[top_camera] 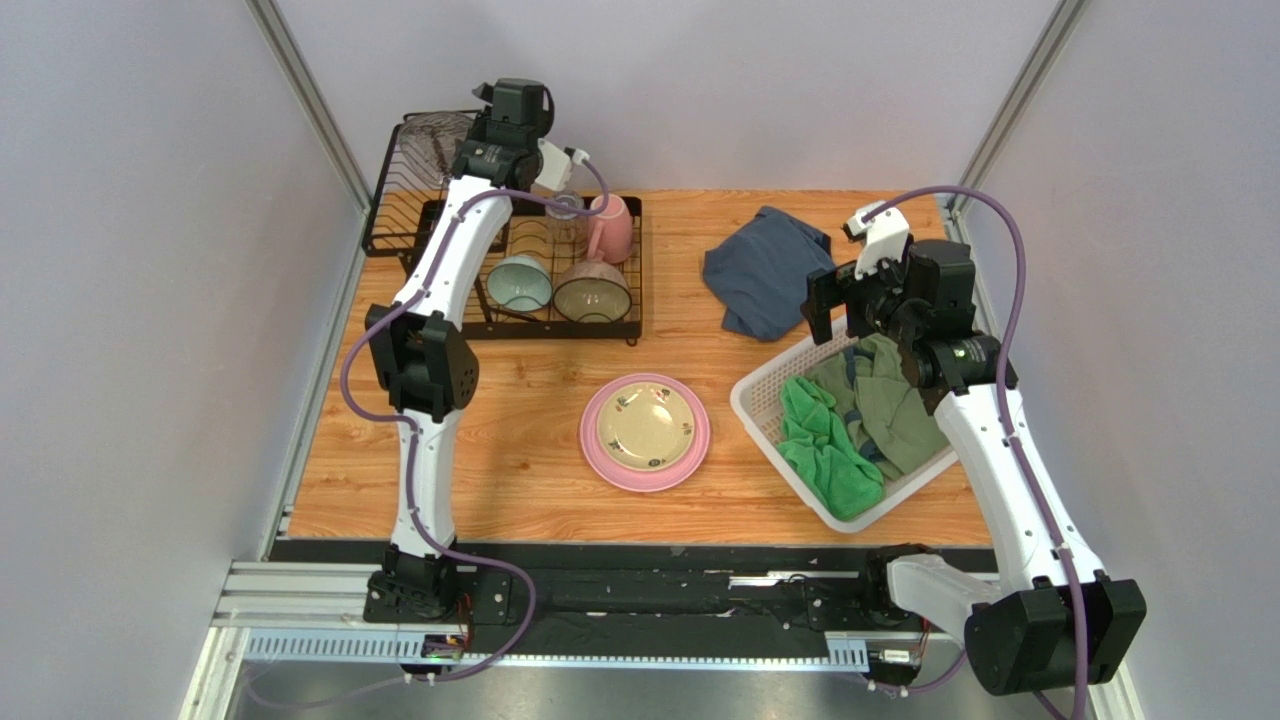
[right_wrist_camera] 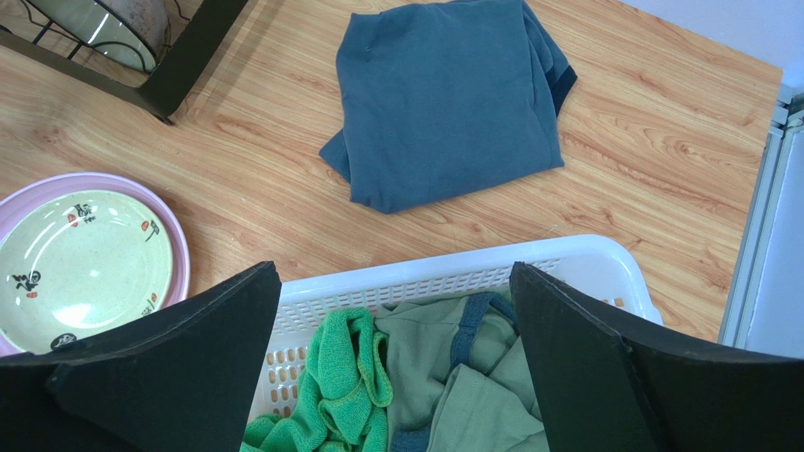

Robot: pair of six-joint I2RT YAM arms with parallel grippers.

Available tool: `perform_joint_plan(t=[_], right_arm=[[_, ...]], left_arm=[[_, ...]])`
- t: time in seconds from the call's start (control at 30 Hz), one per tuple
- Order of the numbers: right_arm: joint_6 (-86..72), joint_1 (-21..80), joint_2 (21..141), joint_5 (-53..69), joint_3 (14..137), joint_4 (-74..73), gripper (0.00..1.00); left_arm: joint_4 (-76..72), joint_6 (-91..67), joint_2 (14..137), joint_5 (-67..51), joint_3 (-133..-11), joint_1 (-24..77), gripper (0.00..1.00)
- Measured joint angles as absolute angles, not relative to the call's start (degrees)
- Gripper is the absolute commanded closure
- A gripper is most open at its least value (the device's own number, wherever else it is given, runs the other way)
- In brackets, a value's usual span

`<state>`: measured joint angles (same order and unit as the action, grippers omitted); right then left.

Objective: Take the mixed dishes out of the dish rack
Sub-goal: Pick up the plate from the dish rack.

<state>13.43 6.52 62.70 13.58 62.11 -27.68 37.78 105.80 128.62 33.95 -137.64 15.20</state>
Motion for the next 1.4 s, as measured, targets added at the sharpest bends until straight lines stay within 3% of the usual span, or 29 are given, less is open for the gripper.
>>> perform_joint_plan(t=[0.13, 0.57, 0.8, 1.4], right_arm=[[13.50, 6.52, 62.70, 13.58, 62.11, -27.83, 0.01], [13.69, 6.57, 63.35, 13.58, 62.30, -28.71, 0.01], [13.82, 6.57, 63.35, 13.58, 62.33, -28.93, 0.01], [13.85, 6.57, 63.35, 13.61, 62.33, -29.45, 0.01]], left_arm=[[37.76, 105.67, 128.62, 34.20, -137.64, 15.18, 0.45], [35.59, 105.71, 128.62, 34.74, -136.75, 14.98, 0.71], [35.29, 106.52, 128.35, 36.53, -136.75, 14.79, 1.00], [34.76, 105.78, 124.90, 35.68, -136.22, 14.50, 1.00]])
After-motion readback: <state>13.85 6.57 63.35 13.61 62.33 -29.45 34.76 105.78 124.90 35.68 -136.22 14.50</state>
